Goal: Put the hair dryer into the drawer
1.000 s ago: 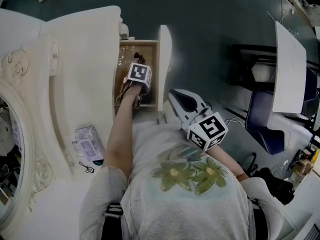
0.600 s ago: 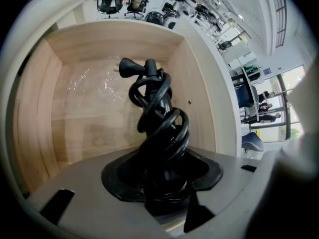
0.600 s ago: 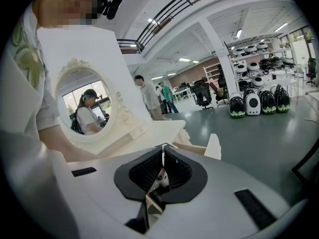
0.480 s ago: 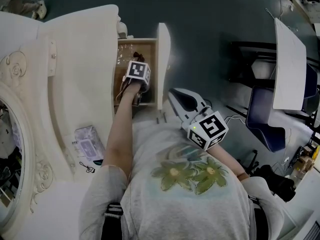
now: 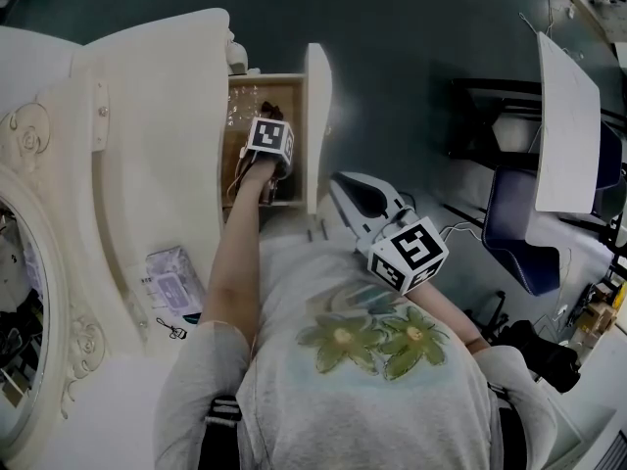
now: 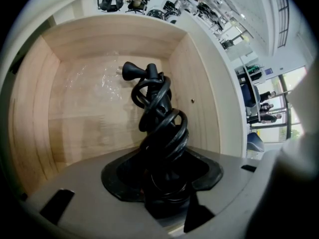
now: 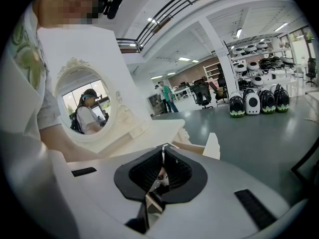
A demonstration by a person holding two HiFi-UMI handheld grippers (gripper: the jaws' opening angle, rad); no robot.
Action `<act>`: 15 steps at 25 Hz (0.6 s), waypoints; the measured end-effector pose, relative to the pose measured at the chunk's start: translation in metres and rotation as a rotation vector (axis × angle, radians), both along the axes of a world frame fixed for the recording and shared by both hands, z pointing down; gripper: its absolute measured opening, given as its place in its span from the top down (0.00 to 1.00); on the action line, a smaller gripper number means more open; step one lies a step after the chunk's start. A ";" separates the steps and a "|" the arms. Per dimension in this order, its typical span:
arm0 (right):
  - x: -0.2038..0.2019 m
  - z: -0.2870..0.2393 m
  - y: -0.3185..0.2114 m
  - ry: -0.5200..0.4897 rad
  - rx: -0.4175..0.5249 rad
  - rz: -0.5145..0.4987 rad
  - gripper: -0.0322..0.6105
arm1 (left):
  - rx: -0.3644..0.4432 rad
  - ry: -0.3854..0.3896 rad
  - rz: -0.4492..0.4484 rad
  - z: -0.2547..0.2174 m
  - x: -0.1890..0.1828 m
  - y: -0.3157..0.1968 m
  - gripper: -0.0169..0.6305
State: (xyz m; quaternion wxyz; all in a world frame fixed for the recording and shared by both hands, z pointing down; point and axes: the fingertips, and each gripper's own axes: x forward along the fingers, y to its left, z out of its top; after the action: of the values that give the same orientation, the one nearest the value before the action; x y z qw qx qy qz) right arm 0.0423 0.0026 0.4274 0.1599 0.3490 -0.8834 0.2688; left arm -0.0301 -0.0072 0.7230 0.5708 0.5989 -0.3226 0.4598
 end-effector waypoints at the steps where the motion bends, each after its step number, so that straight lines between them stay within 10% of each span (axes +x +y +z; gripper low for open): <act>1: 0.000 0.000 0.000 -0.001 0.000 0.000 0.91 | -0.002 -0.001 0.000 0.001 0.000 0.000 0.65; 15: 0.005 0.004 -0.003 -0.008 -0.014 0.018 0.91 | -0.044 -0.021 0.017 0.008 0.000 0.000 0.65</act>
State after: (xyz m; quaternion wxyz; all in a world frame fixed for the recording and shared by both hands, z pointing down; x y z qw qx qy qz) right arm 0.0472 -0.0003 0.4310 0.1565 0.3547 -0.8789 0.2779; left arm -0.0298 -0.0068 0.7310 0.5766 0.5842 -0.3134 0.4776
